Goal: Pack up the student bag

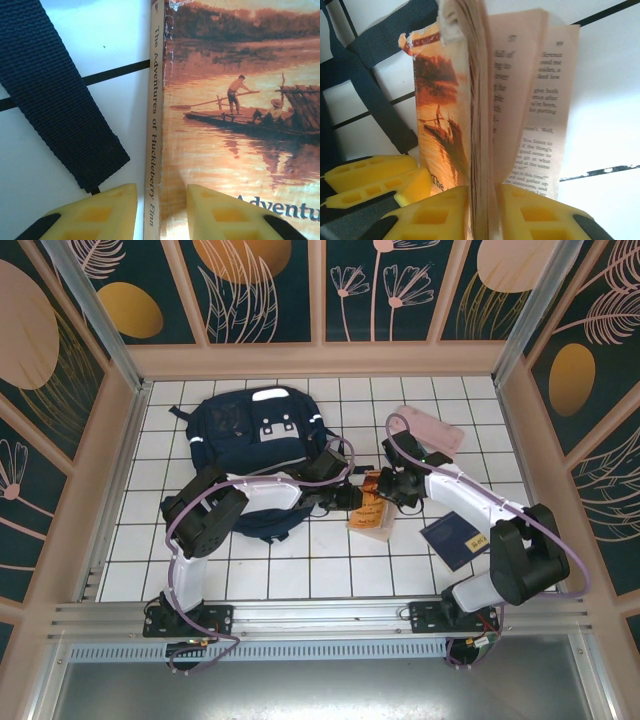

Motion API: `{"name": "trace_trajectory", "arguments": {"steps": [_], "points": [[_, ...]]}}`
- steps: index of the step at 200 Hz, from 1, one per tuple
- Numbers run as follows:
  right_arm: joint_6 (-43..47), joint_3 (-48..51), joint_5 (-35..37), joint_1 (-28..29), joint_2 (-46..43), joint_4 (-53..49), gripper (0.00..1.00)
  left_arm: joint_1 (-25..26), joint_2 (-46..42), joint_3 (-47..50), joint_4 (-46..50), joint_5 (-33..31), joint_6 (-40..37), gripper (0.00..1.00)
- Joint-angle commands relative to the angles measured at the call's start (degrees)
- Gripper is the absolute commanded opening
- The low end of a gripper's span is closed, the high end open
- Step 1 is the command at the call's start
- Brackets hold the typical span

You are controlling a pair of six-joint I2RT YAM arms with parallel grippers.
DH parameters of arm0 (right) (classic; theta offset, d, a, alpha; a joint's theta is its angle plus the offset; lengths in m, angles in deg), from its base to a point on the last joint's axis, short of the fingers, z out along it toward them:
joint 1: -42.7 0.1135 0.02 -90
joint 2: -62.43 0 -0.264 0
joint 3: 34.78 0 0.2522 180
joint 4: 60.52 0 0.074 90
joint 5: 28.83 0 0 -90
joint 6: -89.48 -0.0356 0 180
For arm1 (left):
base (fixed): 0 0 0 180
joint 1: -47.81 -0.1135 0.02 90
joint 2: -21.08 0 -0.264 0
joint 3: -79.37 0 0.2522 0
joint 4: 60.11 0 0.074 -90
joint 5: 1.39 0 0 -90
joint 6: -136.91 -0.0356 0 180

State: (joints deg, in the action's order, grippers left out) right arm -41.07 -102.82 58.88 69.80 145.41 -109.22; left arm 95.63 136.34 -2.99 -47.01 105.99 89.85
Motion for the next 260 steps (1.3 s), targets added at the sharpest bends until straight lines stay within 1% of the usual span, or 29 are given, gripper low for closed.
{"name": "trace_trajectory", "arguments": {"steps": [1, 26, 59, 76, 95, 111, 128, 149, 159, 174, 188, 197, 209, 226, 245, 260], "points": [[0.92, -1.60, 1.97, -0.29, -1.44, -2.45, 0.24, 0.40, 1.66, -0.57, 1.95, -0.56, -0.56, 0.32], [0.58, -1.36, 2.19, -0.28, -1.46, -2.60, 0.24, 0.35, 1.35, -0.90, 2.16, -0.77, -0.71, 0.32], [0.04, -1.85, 2.89, -0.29, -2.68, -2.77, 0.13, 0.40, -0.17, -1.56, 2.60, -1.72, -1.00, 0.33], [0.06, -2.03, 2.90, -0.28, -3.25, -2.77, 0.05, 0.32, -1.32, -1.99, 2.75, -1.83, -1.28, 0.35], [0.29, -2.23, 2.90, -0.29, -4.11, -2.64, 0.00, 0.15, -3.21, -2.24, 2.78, -2.18, -1.44, 0.38], [1.01, -2.62, 2.85, -0.46, -5.28, -2.17, 0.00, -0.43, -5.36, -2.30, 2.90, -2.38, -1.39, 0.47], [3.20, -3.52, 1.13, -0.76, -7.07, -0.95, 0.00, -1.94, -8.47, -0.91, 1.11, -0.37, -0.51, 0.59], [7.54, -4.97, -5.00, -1.72, -9.95, 1.70, 0.00, -4.94, -12.68, 3.09, -4.20, 5.14, 1.86, 0.76], [9.44, -5.66, -9.18, -2.40, -11.24, 2.87, 0.00, -6.55, -14.54, 5.33, -7.34, 8.00, 3.34, 0.83], [11.69, -6.79, -14.72, -3.45, -12.75, 4.31, 0.00, -8.72, -16.47, 8.39, -12.06, 12.30, 5.85, 0.91], [13.04, -8.29, -20.33, -4.53, -13.84, 5.65, 0.00, -9.93, -16.66, 10.50, -15.37, 15.79, 7.06, 0.95], [13.51, -8.91, -23.36, -5.03, -14.22, 6.60, 0.00, -10.36, -18.78, 11.23, -17.56, 17.62, 7.59, 0.98], [13.99, -9.86, -27.84, -5.46, -14.50, 8.26, 0.00, -11.10, -19.49, 12.51, -21.84, 20.20, 9.12, 0.99], [14.35, -11.20, -34.31, -6.28, -14.16, 10.45, 0.00, -12.61, -20.30, 15.74, -30.96, 24.66, 12.57, 0.98], [13.70, -12.11, -40.55, -7.62, -13.97, 13.41, 0.00, -14.12, -22.08, 18.81, -41.47, 26.58, 17.75, 0.98], [12.47, -12.20, -43.94, -8.38, -13.83, 16.02, 0.00, -14.66, -23.42, 20.55, -48.03, 27.87, 20.89, 0.99]]}}
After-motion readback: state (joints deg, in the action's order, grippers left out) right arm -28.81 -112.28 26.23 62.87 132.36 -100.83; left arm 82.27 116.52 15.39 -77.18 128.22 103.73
